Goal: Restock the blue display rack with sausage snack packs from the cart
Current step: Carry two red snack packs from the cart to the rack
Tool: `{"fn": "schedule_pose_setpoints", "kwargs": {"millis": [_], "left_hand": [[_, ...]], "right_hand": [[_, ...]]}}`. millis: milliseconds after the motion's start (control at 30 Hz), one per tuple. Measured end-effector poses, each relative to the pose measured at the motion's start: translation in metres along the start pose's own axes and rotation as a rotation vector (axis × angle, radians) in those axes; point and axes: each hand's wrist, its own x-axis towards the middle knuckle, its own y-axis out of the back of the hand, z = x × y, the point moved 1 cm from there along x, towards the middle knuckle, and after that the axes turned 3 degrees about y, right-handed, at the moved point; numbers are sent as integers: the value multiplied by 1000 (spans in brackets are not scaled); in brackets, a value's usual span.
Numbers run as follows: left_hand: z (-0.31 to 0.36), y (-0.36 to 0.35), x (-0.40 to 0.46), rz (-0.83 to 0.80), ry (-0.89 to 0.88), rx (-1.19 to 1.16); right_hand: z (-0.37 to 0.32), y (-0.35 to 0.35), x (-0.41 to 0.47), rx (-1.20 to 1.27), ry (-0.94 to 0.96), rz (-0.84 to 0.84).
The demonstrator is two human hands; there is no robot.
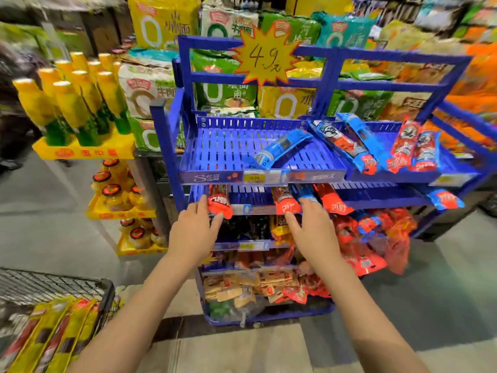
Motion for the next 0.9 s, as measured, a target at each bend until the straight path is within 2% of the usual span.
{"fn": "schedule_pose_setpoints", "kwargs": {"millis": [100, 200, 400, 600, 767, 900], "left_hand": [[5, -3, 22, -60, 94, -138], [10, -4, 42, -48, 157, -269], [14, -5, 54, -87, 226, -534], [11, -7, 40, -112, 298, -753], [18, 1, 32, -232, 370, -891], [28, 8, 29, -391, 443, -910]], "right_hand": [[-3, -8, 23, -85, -50, -34], [-5, -13, 39, -147, -71, -42], [-17, -23, 46, -22, -138, -82], [-26, -27, 57, 372, -307, -80], [-27, -30, 66, 925, -620, -223], [-25, -22, 61, 930, -603, -422]]}}
